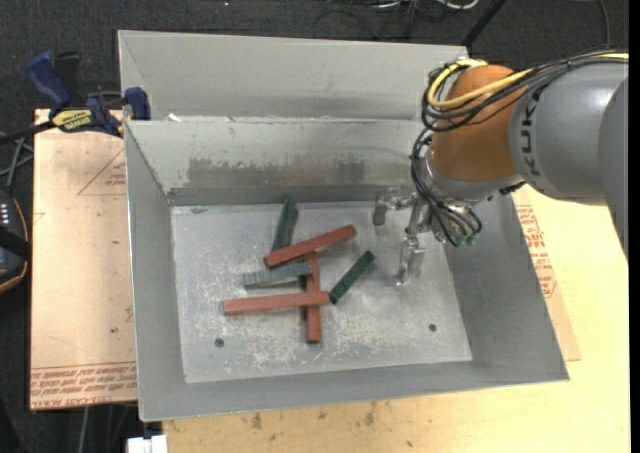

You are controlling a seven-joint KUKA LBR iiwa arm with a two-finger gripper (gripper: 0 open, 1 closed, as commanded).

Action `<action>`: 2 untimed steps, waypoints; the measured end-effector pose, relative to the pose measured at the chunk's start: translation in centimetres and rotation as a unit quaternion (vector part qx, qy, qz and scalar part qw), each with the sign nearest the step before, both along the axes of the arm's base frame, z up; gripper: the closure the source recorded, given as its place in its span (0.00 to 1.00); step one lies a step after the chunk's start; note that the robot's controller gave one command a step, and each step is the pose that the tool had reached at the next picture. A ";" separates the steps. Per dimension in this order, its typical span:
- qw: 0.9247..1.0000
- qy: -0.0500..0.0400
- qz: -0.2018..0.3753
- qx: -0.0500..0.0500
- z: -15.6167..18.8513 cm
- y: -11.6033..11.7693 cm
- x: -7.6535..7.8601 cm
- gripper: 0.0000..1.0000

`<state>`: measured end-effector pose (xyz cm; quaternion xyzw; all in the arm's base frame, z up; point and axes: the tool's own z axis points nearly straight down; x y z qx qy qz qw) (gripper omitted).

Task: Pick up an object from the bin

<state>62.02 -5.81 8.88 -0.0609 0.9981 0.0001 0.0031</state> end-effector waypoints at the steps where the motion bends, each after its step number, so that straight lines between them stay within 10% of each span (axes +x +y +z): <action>1: 0.998 0.008 0.063 0.001 0.0 1.6 1.2 0.00; 2: 0.999 0.003 0.045 0.000 -0.8 6.8 -4.2 1.00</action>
Offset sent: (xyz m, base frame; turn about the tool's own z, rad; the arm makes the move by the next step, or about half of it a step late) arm -0.0420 0.0665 -0.0072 -0.0893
